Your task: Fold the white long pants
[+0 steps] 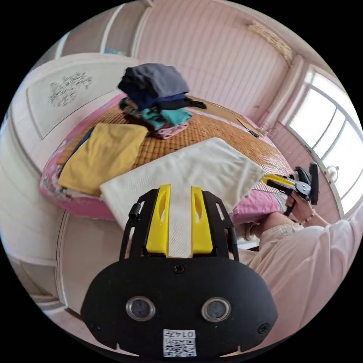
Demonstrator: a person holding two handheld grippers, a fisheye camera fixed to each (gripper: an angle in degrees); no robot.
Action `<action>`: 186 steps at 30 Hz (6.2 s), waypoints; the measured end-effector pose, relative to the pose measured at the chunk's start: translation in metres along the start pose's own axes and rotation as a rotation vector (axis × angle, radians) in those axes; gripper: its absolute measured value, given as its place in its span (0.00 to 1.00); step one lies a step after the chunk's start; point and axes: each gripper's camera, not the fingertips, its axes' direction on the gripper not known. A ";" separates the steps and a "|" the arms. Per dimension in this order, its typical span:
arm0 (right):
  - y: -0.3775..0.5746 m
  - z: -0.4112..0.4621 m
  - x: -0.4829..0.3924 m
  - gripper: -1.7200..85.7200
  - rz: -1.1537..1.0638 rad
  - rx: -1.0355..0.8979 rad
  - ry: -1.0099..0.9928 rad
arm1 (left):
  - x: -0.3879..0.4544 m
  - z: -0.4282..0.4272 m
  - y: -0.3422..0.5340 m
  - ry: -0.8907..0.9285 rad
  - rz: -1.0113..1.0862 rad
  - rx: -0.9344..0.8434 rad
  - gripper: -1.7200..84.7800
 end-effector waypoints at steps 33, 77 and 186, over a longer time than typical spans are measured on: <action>-0.105 0.023 -0.146 0.02 -0.482 -0.285 -0.374 | 0.045 -0.036 0.012 0.112 0.380 -0.099 0.10; -0.021 -0.185 0.055 0.03 -0.115 -0.168 -0.117 | -0.029 0.073 -0.122 -0.035 0.036 -0.223 0.17; 0.104 -0.454 0.318 0.02 0.483 0.378 -0.061 | -0.035 -0.079 -0.262 0.249 -0.003 -0.147 0.01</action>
